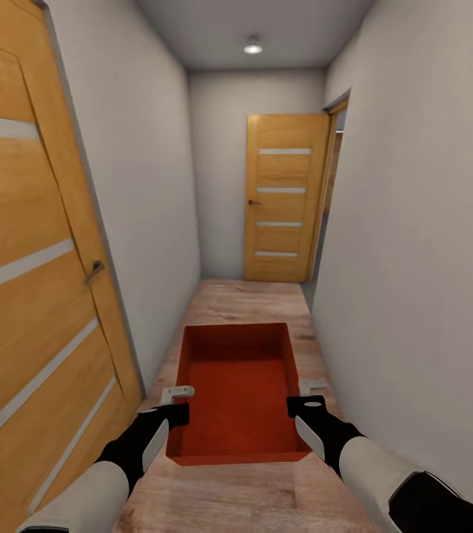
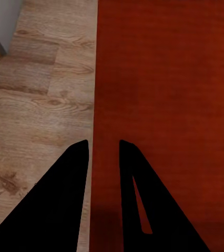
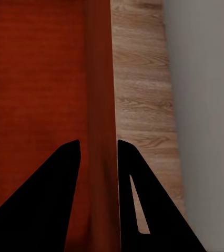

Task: Move the two storage containers from the living room to the garage. In the garage, place one container on the floor and stack the other container on top of it (either order is fine).

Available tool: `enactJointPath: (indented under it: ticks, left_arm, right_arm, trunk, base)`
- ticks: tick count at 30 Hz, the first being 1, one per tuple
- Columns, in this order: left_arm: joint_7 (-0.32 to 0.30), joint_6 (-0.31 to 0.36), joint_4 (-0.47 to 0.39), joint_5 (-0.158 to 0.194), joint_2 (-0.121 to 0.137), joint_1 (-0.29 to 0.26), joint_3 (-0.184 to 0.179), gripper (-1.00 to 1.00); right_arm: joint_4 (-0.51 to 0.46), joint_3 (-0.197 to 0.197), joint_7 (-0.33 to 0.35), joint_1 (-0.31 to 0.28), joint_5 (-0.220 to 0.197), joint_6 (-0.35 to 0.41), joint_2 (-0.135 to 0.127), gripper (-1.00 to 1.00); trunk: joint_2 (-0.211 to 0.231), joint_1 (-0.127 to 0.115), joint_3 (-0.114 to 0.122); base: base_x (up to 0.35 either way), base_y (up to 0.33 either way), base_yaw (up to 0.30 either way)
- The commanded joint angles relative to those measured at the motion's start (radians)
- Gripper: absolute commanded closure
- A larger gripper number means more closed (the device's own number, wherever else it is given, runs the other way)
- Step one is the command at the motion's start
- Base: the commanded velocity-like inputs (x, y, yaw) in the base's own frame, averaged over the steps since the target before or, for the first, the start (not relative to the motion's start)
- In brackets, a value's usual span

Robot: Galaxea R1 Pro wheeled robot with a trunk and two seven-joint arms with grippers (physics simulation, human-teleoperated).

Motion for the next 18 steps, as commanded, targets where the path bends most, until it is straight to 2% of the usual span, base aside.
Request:
enactJointPath:
  ticks: [1, 18]
  left_arm:
    - [0.013, 0.008, -0.001, -0.021, 0.005, 0.0, -0.009, 1.0]
    - [0.013, 0.008, -0.002, -0.021, 0.005, 0.0, -0.009, 1.0]
  right_arm:
    - [-0.001, -0.003, -0.011, -0.002, 0.015, 0.008, -0.004, 1.0]
    - [-0.002, -0.004, -0.011, -0.002, 0.015, 0.008, -0.004, 1.0]
  trunk:
    - [-0.002, 0.001, -0.002]
    - [-0.002, 0.001, -0.002]
  base:
    - [0.322, 0.0, 0.0]
    - [0.322, 0.0, 0.0]
